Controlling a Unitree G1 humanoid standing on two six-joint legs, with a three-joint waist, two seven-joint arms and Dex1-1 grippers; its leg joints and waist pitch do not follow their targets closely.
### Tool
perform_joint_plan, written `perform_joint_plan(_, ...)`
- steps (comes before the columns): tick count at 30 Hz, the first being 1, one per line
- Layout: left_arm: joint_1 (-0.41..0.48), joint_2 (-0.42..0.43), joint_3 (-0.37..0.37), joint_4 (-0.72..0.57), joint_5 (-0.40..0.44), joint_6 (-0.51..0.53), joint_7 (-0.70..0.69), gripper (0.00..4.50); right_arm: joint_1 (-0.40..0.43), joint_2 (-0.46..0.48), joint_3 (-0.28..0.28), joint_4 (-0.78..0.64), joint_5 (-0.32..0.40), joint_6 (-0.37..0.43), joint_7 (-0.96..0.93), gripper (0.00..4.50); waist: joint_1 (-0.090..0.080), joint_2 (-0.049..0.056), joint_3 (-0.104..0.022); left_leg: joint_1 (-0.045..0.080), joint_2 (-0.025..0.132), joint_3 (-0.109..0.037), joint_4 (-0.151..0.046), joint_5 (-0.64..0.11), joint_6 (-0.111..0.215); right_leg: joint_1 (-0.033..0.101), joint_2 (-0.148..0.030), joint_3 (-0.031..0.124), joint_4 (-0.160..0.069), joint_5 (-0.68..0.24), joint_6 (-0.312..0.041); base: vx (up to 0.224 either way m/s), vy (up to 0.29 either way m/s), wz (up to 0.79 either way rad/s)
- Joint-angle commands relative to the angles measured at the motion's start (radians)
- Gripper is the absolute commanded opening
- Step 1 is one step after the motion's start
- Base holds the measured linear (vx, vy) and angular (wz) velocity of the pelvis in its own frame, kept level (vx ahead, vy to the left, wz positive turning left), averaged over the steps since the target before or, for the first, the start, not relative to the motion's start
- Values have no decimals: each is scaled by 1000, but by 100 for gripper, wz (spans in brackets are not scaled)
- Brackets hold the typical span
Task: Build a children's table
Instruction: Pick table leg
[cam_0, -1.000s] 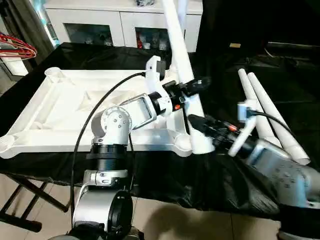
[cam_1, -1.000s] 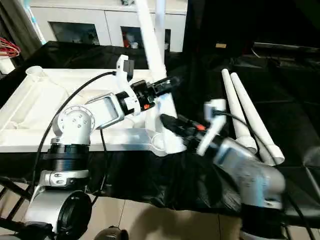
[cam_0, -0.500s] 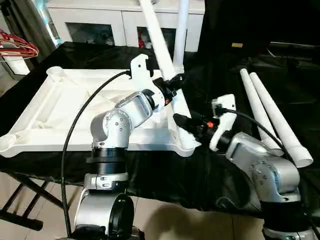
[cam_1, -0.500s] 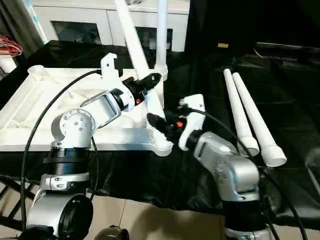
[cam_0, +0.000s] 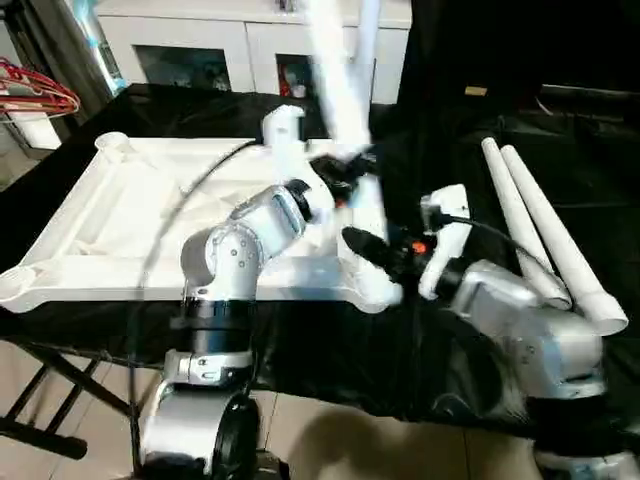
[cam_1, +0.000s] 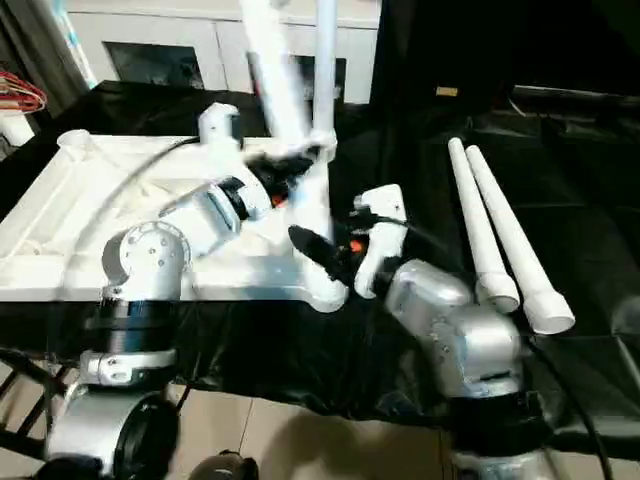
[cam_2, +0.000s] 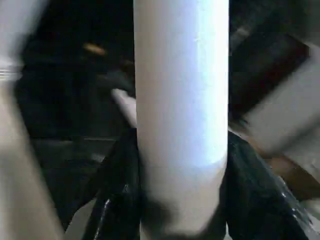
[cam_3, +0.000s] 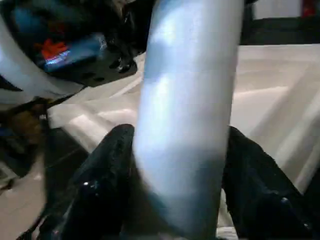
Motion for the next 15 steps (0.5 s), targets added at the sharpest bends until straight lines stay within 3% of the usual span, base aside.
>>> perform_joint_plan(1,-7,33,-34,-34,-50,29,-110,188,-5,-37,-13,4,56,24,104,301,2,-10,-83,16,26,-9,-54,-102,24,59,-69,37,-59,-72,-163,0,0,0)
perform_joint_plan(5,-8,90,-60,-54,-120,89,-288,188,1,-118,4,2,124,67,275,306,10,-9,-83,18,26,-9,-51,-103,33,61,-69,37,-57,-78,-180,0,0,0)
perform_joint_plan(11,-2,151,-103,-89,-181,100,-499,188,3,-201,37,-18,184,106,423,306,17,-7,-82,19,32,-10,-53,-130,27,56,-72,38,-60,-136,-189,0,0,0)
perform_joint_plan(12,2,161,-108,-101,-206,105,-543,188,4,-218,47,-23,196,114,456,306,17,-11,-82,21,31,-9,-53,-140,26,58,-72,37,-61,-152,-188,0,0,0)
perform_joint_plan(15,7,173,-111,-121,-242,114,-613,188,3,-243,66,-28,206,125,508,269,19,-15,-83,20,32,-9,-52,-125,29,58,-72,37,-57,-144,-194,0,0,0)
